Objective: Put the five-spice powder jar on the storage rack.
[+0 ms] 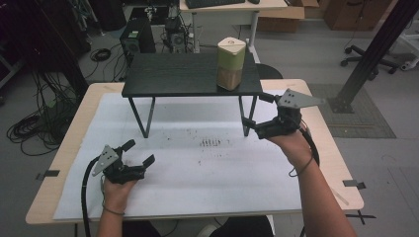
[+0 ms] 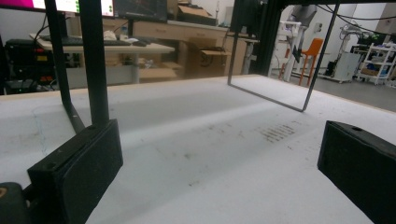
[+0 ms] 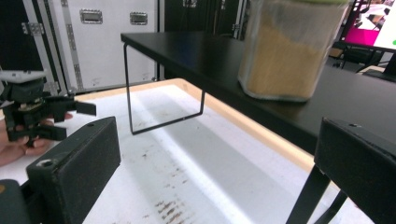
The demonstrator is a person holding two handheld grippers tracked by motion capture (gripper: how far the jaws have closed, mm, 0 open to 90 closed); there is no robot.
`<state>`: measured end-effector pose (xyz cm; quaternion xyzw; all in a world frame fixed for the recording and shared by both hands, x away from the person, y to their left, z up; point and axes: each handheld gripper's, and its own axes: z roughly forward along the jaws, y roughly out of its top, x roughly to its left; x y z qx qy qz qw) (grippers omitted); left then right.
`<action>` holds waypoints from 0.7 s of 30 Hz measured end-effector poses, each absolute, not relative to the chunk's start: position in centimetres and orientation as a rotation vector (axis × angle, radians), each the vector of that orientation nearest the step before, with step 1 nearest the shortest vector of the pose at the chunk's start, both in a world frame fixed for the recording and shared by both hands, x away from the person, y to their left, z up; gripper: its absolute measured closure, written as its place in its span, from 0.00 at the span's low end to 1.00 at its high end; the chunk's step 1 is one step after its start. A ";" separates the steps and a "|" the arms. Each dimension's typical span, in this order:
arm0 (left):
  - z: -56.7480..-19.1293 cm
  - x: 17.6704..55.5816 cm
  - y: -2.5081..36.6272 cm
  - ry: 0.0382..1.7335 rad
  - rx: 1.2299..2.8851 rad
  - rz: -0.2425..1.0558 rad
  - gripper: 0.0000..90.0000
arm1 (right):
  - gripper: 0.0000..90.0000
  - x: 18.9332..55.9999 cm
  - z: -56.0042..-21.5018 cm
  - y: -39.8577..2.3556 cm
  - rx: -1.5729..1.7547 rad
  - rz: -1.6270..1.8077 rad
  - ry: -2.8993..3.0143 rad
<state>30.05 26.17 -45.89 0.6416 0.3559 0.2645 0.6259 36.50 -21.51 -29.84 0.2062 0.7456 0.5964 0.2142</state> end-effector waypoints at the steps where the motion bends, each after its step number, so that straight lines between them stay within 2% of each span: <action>1: -45.9 30.0 26.2 0.817 1.472 0.607 0.00 | 0.00 36.4 -30.2 -21.5 0.571 1.650 2.076; 21: -45.9 30.0 26.1 0.818 1.475 0.606 0.00 | 0.01 35.4 -34.6 -21.2 0.593 1.651 2.121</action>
